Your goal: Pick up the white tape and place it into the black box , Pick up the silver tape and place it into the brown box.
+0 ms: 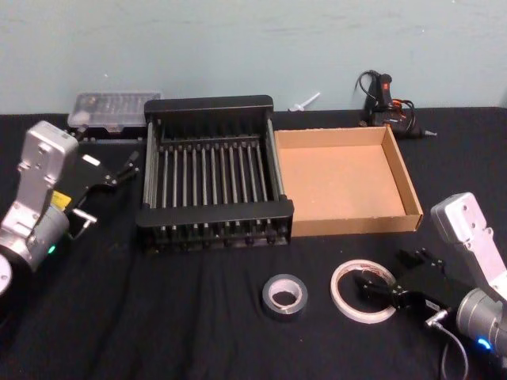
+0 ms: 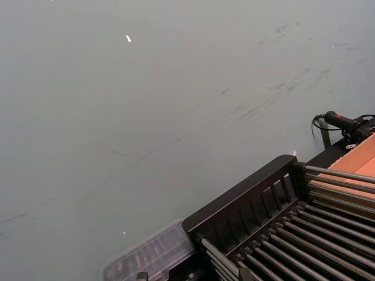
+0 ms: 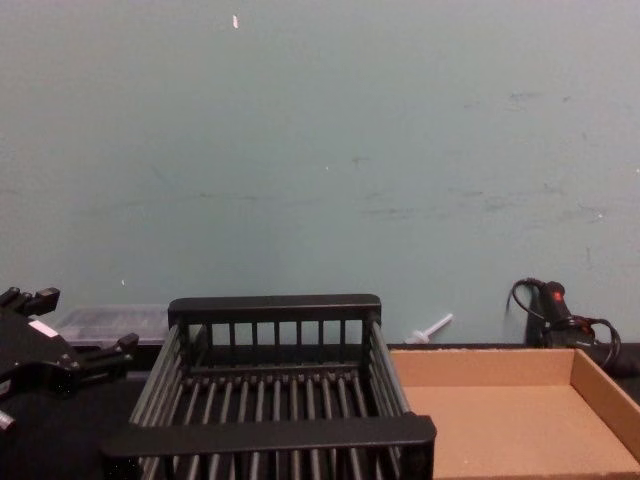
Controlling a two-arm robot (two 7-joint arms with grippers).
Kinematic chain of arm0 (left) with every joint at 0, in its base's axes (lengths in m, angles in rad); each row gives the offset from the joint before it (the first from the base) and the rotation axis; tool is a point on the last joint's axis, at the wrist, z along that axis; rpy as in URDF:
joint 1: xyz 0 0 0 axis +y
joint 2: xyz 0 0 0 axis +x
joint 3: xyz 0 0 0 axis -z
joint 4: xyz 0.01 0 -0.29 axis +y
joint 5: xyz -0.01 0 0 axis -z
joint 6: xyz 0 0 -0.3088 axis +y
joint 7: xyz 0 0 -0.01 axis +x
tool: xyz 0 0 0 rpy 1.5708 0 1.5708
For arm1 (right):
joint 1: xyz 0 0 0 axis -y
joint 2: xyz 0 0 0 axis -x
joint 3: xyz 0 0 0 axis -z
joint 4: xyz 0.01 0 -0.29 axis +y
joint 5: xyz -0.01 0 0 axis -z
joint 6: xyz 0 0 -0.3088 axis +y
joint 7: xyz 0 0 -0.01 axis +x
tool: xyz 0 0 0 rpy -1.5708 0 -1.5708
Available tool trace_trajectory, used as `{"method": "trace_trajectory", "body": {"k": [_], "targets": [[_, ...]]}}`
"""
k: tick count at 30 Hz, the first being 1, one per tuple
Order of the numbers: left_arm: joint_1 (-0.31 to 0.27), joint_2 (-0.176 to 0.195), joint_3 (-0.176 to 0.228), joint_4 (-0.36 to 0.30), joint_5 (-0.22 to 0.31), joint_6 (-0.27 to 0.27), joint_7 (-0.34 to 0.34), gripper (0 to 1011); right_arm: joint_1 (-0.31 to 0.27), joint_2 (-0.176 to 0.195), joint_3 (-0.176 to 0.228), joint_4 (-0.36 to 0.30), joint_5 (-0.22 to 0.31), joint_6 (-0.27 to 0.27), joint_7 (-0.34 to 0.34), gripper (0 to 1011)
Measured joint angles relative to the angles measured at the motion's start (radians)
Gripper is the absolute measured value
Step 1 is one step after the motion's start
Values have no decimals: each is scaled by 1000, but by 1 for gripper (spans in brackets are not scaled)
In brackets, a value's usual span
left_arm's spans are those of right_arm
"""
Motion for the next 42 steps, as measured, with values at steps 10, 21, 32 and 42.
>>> {"method": "trace_trajectory", "body": {"k": [10,21,32,42], "targets": [[0,0,0,0,0,0,0,1001,-6,-16,11,2,-18,8,17,1002],[0,0,0,0,0,0,0,1001,-10,-23,16,1,-29,10,19,1002],[0,0,0,0,0,0,0,1001,-9,-21,15,0,-27,9,19,903],[0,0,0,0,0,0,0,1001,-9,-20,14,-1,-25,9,18,605]]}}
